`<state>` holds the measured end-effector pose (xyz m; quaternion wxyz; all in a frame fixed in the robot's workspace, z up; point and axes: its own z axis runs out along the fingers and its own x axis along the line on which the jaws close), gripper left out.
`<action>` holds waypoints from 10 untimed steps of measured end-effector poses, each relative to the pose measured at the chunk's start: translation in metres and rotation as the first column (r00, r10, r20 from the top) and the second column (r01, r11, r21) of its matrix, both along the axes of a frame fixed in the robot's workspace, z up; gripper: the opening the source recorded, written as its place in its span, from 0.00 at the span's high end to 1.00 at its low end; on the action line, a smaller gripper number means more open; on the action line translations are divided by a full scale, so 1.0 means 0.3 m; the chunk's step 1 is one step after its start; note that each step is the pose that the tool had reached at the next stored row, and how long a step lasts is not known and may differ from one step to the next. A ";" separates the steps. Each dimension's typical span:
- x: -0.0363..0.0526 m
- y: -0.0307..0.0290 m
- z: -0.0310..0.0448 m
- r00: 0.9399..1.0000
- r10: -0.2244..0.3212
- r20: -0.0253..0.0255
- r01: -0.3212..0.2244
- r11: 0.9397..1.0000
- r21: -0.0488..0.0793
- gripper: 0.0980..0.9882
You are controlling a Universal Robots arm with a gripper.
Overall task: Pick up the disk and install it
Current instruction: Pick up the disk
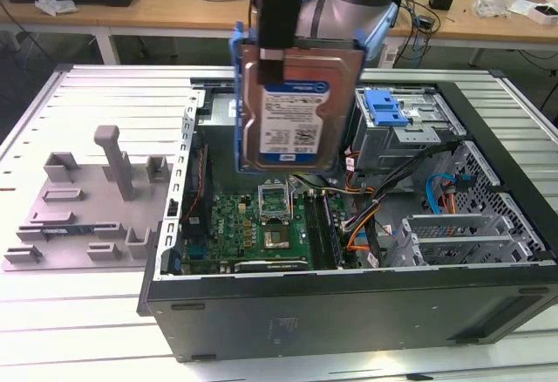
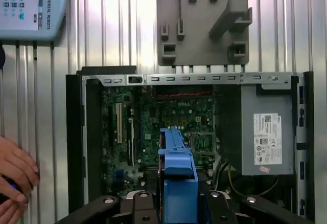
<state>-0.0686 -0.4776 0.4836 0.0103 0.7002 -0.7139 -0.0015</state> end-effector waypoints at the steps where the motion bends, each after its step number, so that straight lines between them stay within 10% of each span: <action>1: 0.019 -0.006 0.000 1.000 0.000 0.000 0.000 1.000 0.000 0.70; 10: 0.181 -0.060 -0.002 1.000 0.000 0.000 0.000 1.000 0.000 0.70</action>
